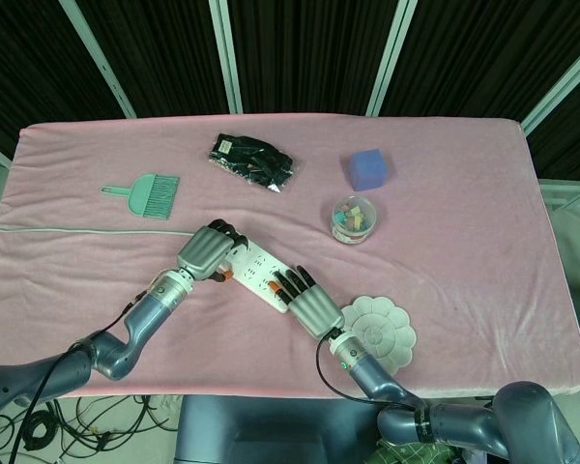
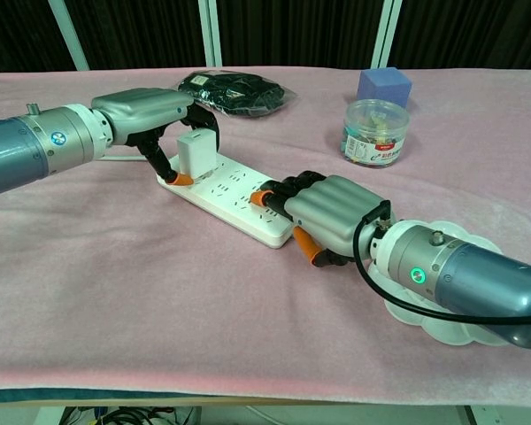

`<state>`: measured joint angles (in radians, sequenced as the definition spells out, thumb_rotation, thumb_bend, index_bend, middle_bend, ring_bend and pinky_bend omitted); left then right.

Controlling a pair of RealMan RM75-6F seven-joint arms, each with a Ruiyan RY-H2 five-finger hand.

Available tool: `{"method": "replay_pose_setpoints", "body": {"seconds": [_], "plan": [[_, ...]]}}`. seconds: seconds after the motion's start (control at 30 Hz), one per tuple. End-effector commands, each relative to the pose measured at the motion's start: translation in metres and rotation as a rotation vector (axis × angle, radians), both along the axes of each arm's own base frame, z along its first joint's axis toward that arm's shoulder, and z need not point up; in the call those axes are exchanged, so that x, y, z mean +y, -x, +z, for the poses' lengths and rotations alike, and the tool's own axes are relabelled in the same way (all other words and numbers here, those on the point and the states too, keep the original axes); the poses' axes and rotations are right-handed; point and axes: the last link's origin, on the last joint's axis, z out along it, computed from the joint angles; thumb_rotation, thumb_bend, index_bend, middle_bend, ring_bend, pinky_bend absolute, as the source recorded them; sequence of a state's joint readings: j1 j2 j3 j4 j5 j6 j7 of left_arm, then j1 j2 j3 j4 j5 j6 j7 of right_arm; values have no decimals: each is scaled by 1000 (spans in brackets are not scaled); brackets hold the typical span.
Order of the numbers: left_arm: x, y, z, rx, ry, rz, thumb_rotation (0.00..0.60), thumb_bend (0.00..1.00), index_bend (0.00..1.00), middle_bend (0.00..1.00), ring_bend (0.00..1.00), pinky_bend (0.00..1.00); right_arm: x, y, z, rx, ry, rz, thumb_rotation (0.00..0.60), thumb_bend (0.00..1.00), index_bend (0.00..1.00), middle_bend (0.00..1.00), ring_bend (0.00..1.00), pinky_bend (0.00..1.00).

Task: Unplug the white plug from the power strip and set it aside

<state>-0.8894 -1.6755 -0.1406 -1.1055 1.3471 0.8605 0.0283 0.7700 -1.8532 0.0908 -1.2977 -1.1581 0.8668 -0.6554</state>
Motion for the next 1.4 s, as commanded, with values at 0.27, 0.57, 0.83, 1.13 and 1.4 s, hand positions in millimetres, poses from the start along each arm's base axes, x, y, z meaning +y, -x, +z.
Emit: {"method": "replay_pose_setpoints", "body": {"seconds": [0.27, 0.57, 0.83, 1.13, 1.4], "plan": [[-2, -11, 10, -149, -37, -47, 600, 673, 744, 677, 233, 216, -3, -5, 5, -20, 25, 1, 600, 786, 374, 236, 189, 60], [-4, -28, 55, -177, -85, -112, 600, 665, 724, 670, 232, 186, -14, -27, 29, -137, 119, -4, 600, 694, 49, 105, 85, 60], [-42, 10, 98, -254, -48, 7, 600, 647, 684, 647, 224, 169, -35, -19, 87, -225, 275, -56, 600, 689, 50, 103, 84, 60], [-98, 101, 107, -333, 15, 242, 600, 636, 671, 635, 216, 147, -35, 25, 147, -164, 364, -114, 600, 690, 50, 103, 53, 60], [-107, 149, 85, -344, 44, 359, 600, 579, 520, 494, 99, 86, -32, 55, 180, -139, 410, -160, 600, 547, 50, 103, 53, 60]]}}
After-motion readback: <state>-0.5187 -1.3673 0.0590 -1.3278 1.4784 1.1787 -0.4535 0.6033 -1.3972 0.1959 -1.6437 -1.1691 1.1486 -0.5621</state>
